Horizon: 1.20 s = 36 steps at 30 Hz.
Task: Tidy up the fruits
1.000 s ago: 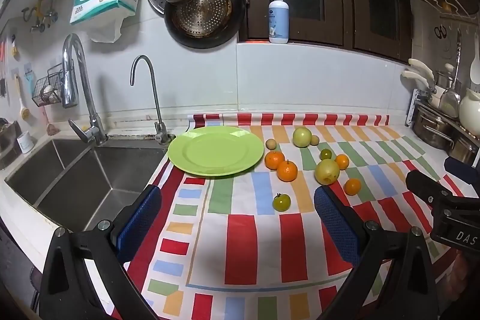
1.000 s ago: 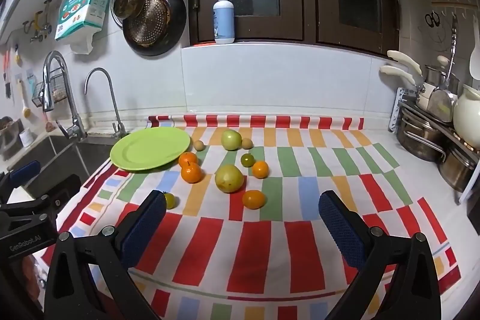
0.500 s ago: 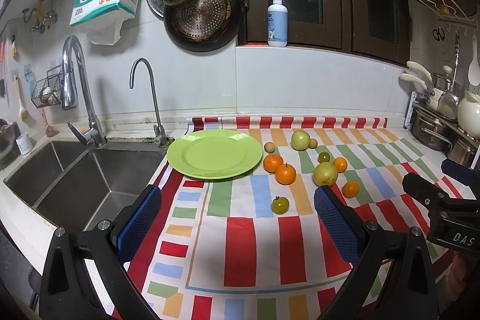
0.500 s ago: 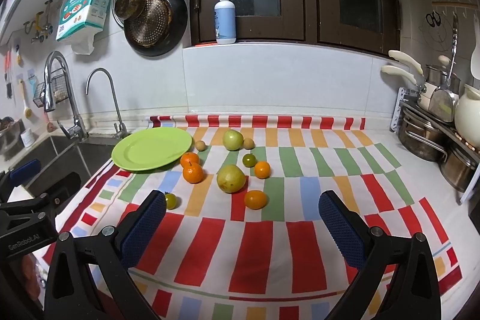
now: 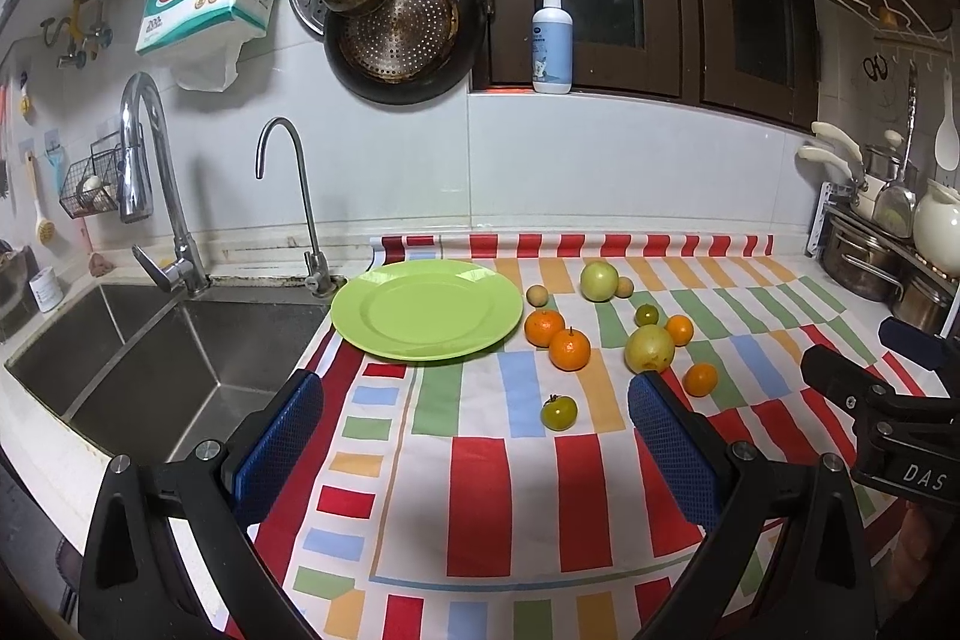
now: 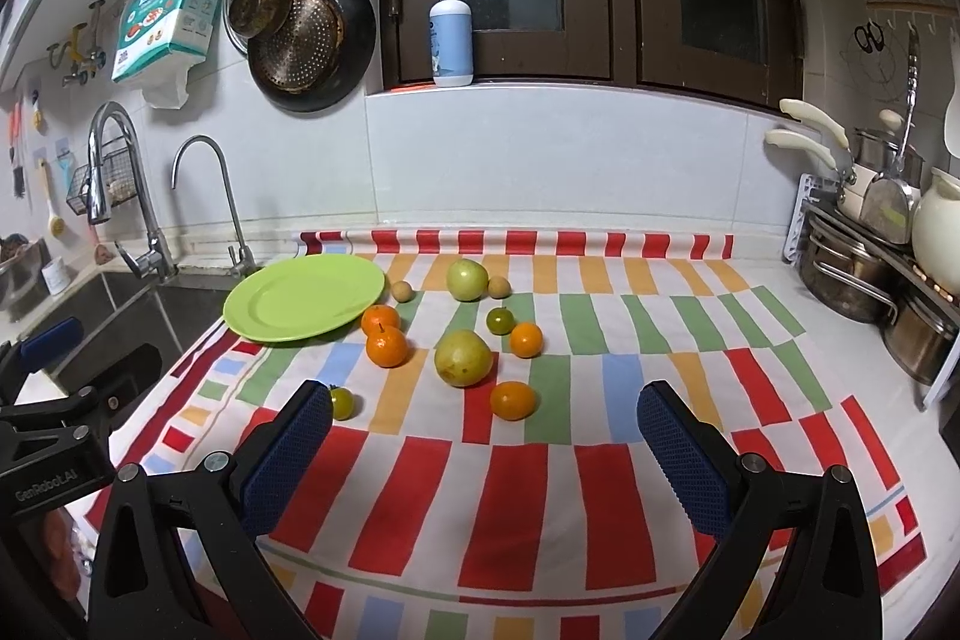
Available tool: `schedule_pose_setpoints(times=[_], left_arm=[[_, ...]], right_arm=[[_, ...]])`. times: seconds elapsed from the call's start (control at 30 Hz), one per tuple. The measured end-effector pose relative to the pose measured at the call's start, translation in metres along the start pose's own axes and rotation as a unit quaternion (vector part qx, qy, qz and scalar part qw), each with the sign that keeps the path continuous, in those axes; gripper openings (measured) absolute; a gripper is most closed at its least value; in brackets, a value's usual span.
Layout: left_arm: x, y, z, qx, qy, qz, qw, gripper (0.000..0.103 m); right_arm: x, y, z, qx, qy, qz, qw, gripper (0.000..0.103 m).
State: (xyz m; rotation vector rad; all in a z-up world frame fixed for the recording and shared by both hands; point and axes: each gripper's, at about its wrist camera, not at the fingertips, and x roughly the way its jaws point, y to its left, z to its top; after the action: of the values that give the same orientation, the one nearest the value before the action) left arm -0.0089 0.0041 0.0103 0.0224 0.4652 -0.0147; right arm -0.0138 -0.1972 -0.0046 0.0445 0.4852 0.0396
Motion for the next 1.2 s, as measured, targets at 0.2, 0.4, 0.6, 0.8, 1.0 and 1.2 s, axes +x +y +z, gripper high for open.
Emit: schedule_pose_setpoints(times=[0.2,0.4,0.6,0.8,1.0,1.2], left_arm=[[0.0003,0.0,0.0003,0.0,0.0,0.0,1.0,0.103],[0.0008,0.0002,0.0013,0.0,0.0,-0.001,1.0,0.103],[0.0012,0.0001,0.0028,0.0,-0.002,-0.001,1.0,0.103],[0.001,0.0001,0.0038,0.001,-0.004,-0.001,1.0,0.103],[0.0009,0.0003,0.0043,0.001,-0.005,-0.001,1.0,0.103],[0.0023,0.0001,0.0043,0.002,-0.004,-0.001,1.0,0.103]], right_arm=[[0.0005,-0.0005,0.0011,0.001,0.0,0.0,1.0,0.103],[0.0005,-0.0004,0.001,0.001,0.0,0.0,1.0,0.103],[0.0008,-0.0003,0.0013,0.001,0.0,0.0,1.0,0.103],[0.0003,-0.0002,0.0009,0.001,0.0,0.0,1.0,0.103],[0.0003,-0.0001,0.0009,0.001,0.0,0.0,1.0,0.103],[0.0023,0.0001,0.0016,0.0,0.002,0.001,1.0,0.103]])
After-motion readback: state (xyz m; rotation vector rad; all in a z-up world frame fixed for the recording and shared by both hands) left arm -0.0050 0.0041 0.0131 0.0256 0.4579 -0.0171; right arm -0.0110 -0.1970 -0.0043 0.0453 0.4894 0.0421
